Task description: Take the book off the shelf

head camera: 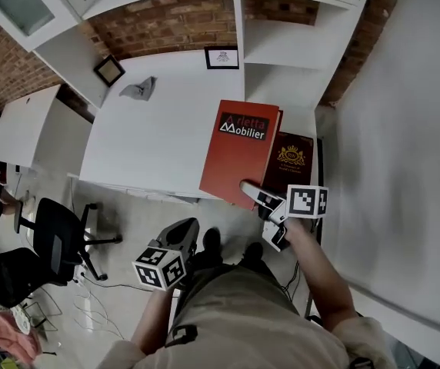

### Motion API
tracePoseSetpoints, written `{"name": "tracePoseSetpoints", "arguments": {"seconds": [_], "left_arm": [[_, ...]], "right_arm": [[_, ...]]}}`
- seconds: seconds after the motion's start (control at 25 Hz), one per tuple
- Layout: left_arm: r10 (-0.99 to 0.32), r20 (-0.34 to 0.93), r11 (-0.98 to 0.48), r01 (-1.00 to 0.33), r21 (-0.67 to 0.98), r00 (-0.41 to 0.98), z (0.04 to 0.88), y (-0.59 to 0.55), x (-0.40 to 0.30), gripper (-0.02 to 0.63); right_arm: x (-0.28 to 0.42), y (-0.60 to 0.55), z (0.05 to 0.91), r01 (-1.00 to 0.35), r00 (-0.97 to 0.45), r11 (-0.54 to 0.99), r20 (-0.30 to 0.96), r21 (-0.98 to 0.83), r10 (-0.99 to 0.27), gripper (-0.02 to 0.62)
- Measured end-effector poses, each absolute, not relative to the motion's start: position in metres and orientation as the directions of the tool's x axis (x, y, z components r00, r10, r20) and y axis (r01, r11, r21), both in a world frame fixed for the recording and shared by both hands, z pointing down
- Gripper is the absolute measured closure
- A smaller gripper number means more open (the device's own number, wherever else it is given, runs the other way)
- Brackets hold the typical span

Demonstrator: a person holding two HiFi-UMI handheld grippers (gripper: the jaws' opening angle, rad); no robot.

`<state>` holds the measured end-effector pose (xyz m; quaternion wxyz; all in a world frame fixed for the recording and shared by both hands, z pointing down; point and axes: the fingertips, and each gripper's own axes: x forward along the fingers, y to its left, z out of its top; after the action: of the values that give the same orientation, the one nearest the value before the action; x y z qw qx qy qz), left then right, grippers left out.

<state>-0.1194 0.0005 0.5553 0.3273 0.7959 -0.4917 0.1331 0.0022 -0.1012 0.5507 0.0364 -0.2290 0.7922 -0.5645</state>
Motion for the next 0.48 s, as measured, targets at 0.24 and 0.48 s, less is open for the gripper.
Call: {"name": "tracePoseSetpoints", "arguments": {"seconds": [0.24, 0.48], "left_arm": [[-0.678, 0.499, -0.351, -0.834, 0.425, 0.539, 0.559, -0.019, -0.147, 0.603], [-0.669, 0.459, -0.39, -0.801, 0.454, 0.585, 0.561, -0.049, -0.199, 0.603]], "right_arm": [[-0.044, -0.107, 0.599, -0.325, -0.897, 0.136, 0.259, -0.936, -0.358, 0.434], [-0.069, -0.124, 0.644, -0.388, -0.858, 0.036, 0.346, -0.921, -0.38, 0.434]]}}
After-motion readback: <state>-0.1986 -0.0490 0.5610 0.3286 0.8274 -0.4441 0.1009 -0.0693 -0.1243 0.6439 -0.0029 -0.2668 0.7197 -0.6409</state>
